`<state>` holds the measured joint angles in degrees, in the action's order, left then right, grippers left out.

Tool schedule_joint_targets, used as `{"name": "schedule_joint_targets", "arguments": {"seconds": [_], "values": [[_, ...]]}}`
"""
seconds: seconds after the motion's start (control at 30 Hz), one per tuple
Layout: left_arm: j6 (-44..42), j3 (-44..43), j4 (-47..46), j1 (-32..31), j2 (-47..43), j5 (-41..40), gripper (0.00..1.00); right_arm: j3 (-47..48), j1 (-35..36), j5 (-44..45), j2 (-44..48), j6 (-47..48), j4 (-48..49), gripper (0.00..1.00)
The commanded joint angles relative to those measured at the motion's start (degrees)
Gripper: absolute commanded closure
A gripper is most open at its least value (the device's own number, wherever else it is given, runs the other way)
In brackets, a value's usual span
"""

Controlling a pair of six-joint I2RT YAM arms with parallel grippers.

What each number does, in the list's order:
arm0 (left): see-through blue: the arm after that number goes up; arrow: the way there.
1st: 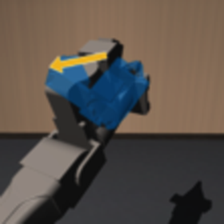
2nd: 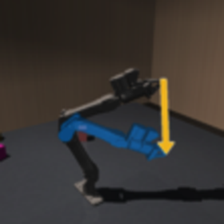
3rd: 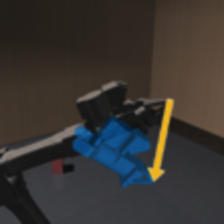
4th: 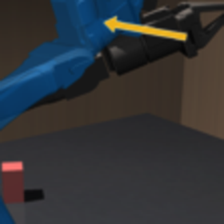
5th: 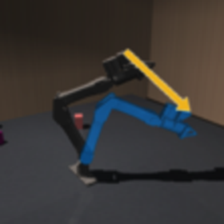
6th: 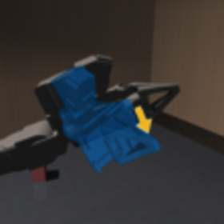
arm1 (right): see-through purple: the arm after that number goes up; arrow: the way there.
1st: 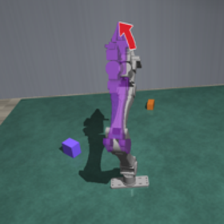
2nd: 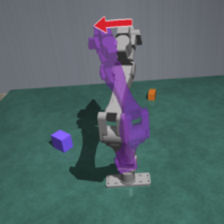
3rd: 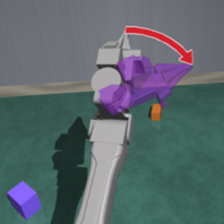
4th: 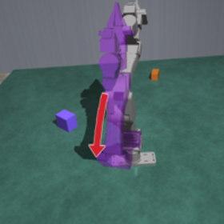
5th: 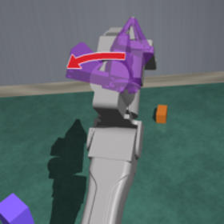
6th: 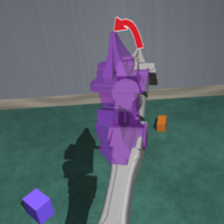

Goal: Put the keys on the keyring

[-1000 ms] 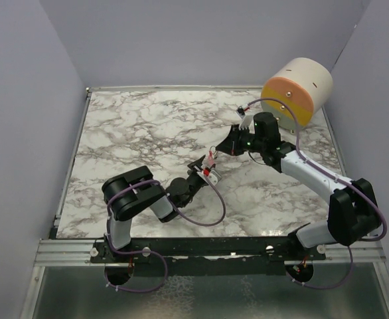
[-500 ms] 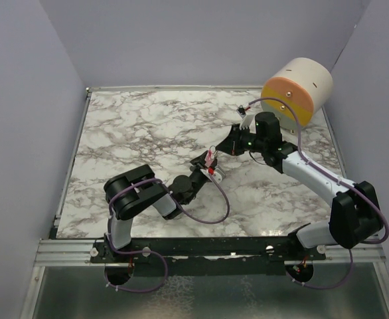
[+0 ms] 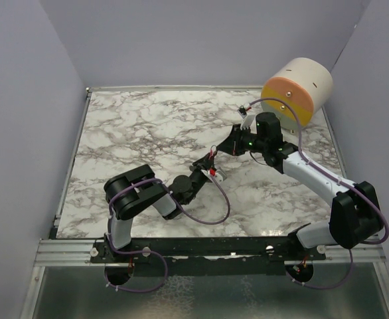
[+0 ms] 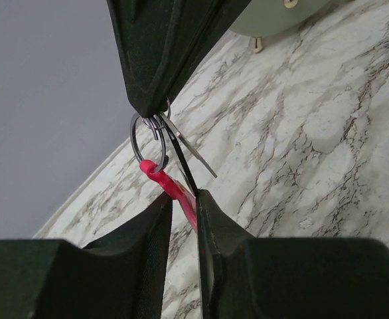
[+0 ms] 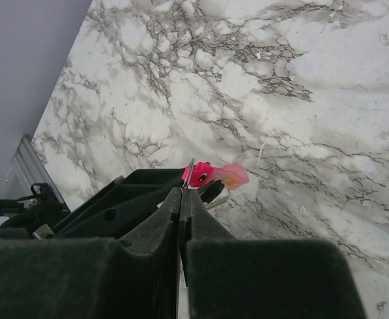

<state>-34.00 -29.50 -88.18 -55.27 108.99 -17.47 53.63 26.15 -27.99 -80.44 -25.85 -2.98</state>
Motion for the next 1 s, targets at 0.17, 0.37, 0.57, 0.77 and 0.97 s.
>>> {"name": "schedule_joint_targets", "arguments": {"seconds": [0.17,0.37,0.57,0.77,0.97], "values": [[-1.76,0.32,-12.80,-0.40,-1.35,1.71,1.00,-0.94,-0.18,0.57,0.40,0.77,-1.12,0.99],[-0.37,2.74,-12.89,-0.28,-4.23,4.20,1.00,-0.36,-0.14,2.38,-0.68,2.03,-1.56,0.99],[1.70,4.81,-12.89,0.21,-8.43,7.54,1.00,-0.45,-0.14,2.42,-0.80,3.51,-1.41,0.99],[4.64,5.77,-12.89,1.21,-10.71,10.51,1.00,-0.73,-0.14,0.70,-0.98,4.04,-0.81,0.99],[5.75,5.76,-12.87,1.34,-10.50,11.77,1.00,-1.08,-0.14,0.87,-0.57,4.29,-0.73,0.99]]}}
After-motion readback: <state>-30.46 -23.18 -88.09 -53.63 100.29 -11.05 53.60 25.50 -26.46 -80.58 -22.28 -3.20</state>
